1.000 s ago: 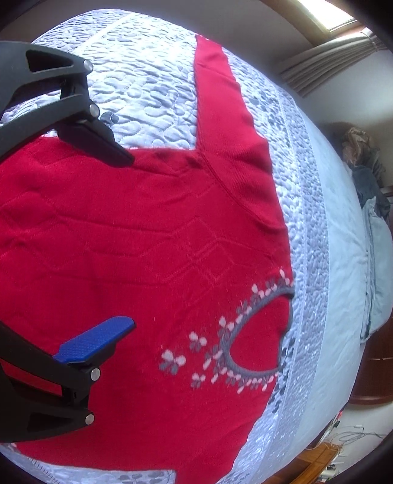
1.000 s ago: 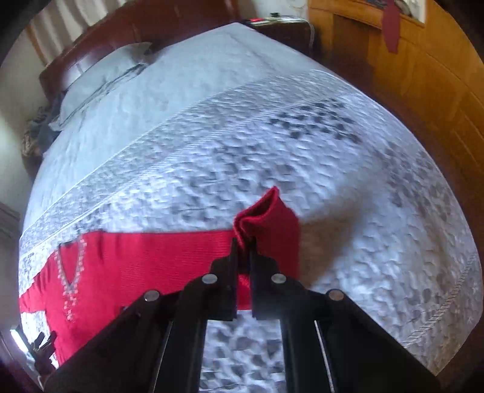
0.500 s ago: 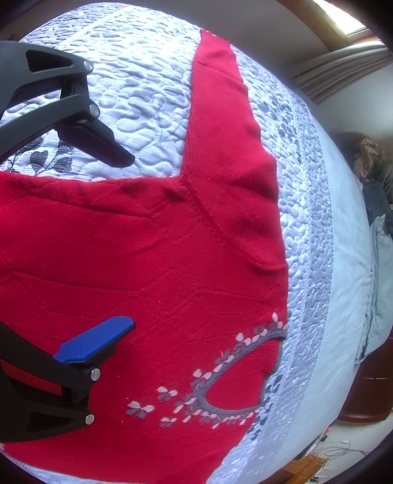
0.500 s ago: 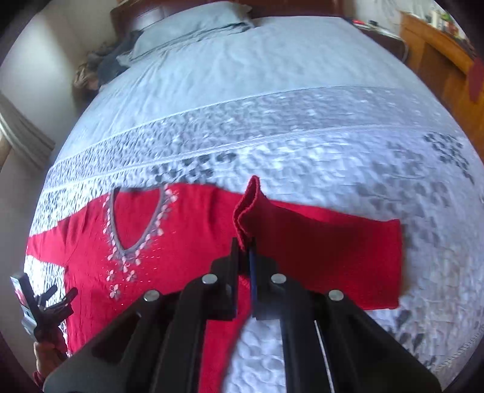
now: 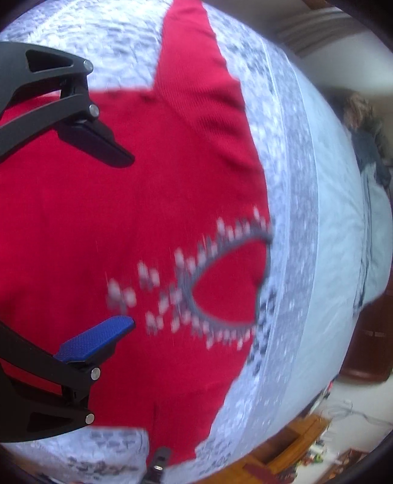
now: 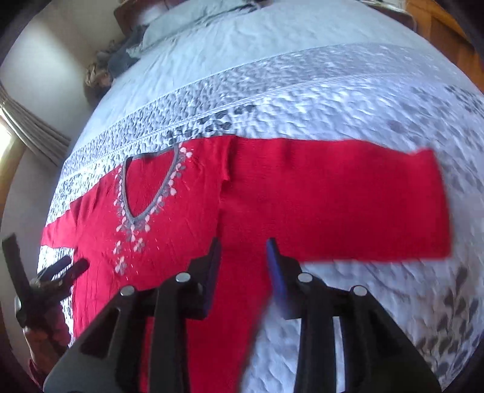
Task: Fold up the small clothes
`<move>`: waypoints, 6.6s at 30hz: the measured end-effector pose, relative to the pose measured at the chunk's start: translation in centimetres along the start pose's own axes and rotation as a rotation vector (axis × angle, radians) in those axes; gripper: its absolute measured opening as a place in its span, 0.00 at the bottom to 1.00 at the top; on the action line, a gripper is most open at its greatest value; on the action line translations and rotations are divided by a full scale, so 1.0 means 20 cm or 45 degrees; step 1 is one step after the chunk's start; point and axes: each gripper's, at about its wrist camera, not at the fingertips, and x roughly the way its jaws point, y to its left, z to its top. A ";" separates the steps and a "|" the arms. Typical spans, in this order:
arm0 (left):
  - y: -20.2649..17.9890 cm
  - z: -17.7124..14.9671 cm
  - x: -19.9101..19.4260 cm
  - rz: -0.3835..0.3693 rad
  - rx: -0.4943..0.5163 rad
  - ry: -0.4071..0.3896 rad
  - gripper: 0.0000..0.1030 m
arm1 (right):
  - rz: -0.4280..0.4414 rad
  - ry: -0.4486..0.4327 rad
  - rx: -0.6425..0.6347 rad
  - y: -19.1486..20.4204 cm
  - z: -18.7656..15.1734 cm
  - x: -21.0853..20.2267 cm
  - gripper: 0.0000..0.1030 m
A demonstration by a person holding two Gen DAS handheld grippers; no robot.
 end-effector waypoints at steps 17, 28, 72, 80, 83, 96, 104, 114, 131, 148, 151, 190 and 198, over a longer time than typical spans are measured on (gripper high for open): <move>-0.97 0.21 0.51 -0.272 0.069 0.272 0.56 | 0.043 -0.119 0.098 -0.34 -0.50 -0.14 0.31; -1.00 0.26 0.44 -0.278 -0.007 0.195 0.02 | 0.008 -0.171 0.172 -0.47 -0.50 -0.14 0.29; 0.48 0.42 0.10 -0.101 -0.284 0.003 0.23 | -0.086 -0.150 -0.127 -0.05 -0.15 -0.14 0.31; 0.30 0.36 0.47 -0.052 -0.171 0.177 0.24 | -0.052 0.087 -0.090 0.12 0.11 0.27 0.28; 0.31 0.33 0.51 -0.062 -0.149 0.150 0.24 | -0.063 0.160 -0.021 0.04 0.06 0.37 0.27; 0.32 0.30 0.47 -0.051 -0.129 0.116 0.25 | -0.061 0.099 0.018 0.01 0.02 0.36 0.31; 1.02 0.11 0.02 0.126 -0.314 -0.008 0.71 | -0.151 -0.004 -0.230 0.16 -0.25 0.00 0.48; 2.43 -0.05 -0.11 0.363 -0.954 -0.037 0.70 | -0.153 0.060 -0.325 0.32 -0.39 0.12 0.48; 2.63 0.19 0.10 0.394 -0.961 -0.067 0.12 | -0.202 0.070 -0.329 0.40 -0.40 0.21 0.49; 1.88 0.48 -0.36 0.211 -0.583 -0.363 0.11 | -0.187 -0.003 -0.320 0.30 -0.49 0.02 0.49; 1.67 0.51 -0.39 0.175 -0.516 -0.374 0.11 | -0.180 -0.020 -0.320 0.28 -0.52 -0.02 0.49; 0.32 0.19 -0.05 -0.225 -0.008 -0.143 0.46 | -0.051 -0.037 -0.224 0.08 -0.65 -0.01 0.50; 0.85 0.34 0.22 0.088 -0.163 0.060 0.41 | -0.036 0.014 -0.327 0.33 -0.64 0.05 0.50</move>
